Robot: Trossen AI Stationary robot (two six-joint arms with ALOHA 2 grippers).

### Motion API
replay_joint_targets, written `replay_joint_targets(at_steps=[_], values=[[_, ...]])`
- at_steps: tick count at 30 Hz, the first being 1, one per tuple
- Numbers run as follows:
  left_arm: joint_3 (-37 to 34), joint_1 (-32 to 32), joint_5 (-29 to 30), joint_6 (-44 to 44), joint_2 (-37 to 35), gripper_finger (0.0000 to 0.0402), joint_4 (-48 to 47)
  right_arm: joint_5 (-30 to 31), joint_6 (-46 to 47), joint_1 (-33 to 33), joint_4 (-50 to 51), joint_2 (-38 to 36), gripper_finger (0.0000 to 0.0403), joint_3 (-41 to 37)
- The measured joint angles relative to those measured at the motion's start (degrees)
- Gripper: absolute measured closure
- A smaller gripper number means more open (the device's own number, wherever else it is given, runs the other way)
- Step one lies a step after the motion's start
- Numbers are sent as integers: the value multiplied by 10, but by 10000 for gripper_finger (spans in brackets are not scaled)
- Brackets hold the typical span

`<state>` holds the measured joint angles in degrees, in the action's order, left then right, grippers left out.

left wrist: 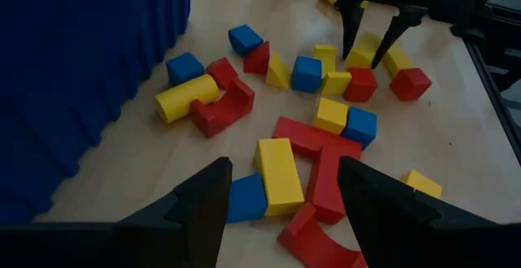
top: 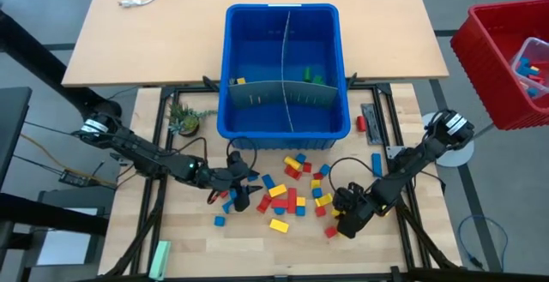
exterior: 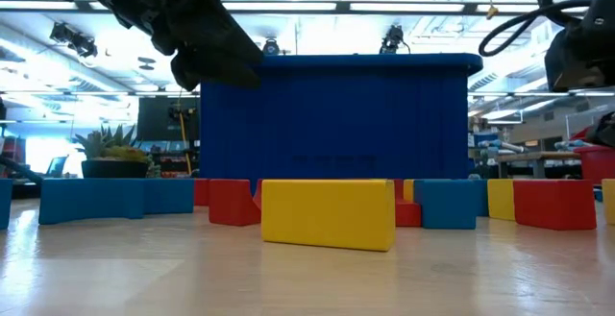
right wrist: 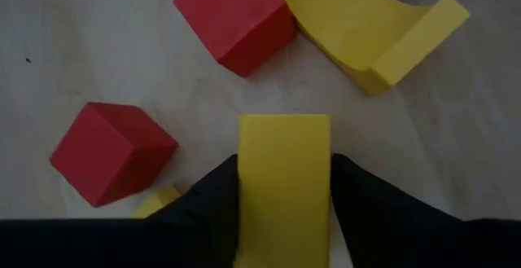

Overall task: Sort blocks
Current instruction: Put the yellow block with the other yellow blocks into the blue bin

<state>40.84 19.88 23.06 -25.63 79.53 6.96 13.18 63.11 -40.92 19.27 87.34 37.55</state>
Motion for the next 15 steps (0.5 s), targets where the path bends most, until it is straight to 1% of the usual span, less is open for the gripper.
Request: replay_joint_targets(at_steps=[3,4,8,11,15], values=[[0,0,2,0,0,168,0,0,-16,2,3,-14,280,-1],[0,0,2,0,0,168,0,0,-22,3,5,-19,287,-2],[0,0,2,0,0,168,0,2,-34,12,19,-58,287,-5],[0,0,3,1,0,168,0,3,-42,25,17,-106,287,-4],[0,0,3,0,0,168,0,11,-96,59,14,-176,286,16]])
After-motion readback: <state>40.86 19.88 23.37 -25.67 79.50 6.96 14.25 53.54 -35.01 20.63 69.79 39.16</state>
